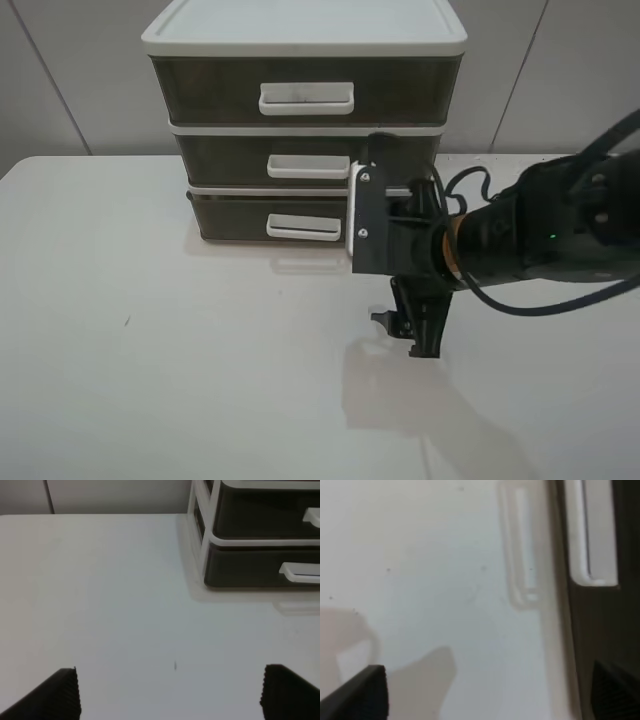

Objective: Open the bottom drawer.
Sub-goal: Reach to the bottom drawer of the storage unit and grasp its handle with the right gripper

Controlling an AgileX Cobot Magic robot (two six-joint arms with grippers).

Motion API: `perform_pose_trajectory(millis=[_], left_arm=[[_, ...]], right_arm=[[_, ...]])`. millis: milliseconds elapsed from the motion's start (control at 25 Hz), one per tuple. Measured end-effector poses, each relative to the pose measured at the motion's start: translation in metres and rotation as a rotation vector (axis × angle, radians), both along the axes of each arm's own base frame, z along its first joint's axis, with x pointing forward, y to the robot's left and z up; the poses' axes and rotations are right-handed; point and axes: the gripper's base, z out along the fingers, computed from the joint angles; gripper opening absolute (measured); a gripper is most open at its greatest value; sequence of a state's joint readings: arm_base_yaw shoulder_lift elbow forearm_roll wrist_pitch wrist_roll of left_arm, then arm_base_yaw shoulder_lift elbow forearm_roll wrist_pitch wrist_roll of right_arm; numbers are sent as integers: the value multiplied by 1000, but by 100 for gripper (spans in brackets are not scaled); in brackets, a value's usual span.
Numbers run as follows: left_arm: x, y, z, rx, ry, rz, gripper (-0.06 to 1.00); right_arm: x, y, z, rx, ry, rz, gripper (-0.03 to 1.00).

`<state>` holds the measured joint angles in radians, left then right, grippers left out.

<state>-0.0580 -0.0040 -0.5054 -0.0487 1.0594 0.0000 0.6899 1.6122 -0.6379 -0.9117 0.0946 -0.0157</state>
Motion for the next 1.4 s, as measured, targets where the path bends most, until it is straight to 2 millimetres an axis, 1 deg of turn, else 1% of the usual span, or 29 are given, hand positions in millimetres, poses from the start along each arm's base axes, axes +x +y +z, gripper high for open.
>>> perform_pose_trajectory(millis=[80, 160, 240, 440, 520, 640, 760, 880, 1040, 1120, 1240, 1400], left_arm=[[0, 0, 0, 0, 0, 0, 74], [0, 0, 0, 0, 0, 0, 74], [0, 0, 0, 0, 0, 0, 74], [0, 0, 0, 0, 0, 0, 74], [0, 0, 0, 0, 0, 0, 74], [0, 0, 0, 0, 0, 0, 74], [0, 0, 0, 0, 0, 0, 74], [0, 0, 0, 0, 0, 0, 74], [0, 0, 0, 0, 0, 0, 74], [0, 0, 0, 0, 0, 0, 74], [0, 0, 0, 0, 0, 0, 74], [0, 0, 0, 0, 0, 0, 74]], right_arm=[[5, 3, -11, -48, 17, 18, 79], [11, 5, -16, -97, 13, 45, 79], [16, 9, -16, -119, -5, 66, 78], [31, 20, -4, -136, -94, 143, 78], [37, 24, -6, -139, -103, 146, 78], [44, 29, -13, -156, -97, 148, 78], [46, 34, -18, -176, -105, 177, 78], [47, 42, -16, -175, -141, 198, 78], [56, 48, -14, -147, -179, 108, 78], [55, 51, -16, -130, -188, 85, 78], [52, 57, -22, -101, -167, 61, 77], [50, 59, -34, -112, -137, 58, 77]])
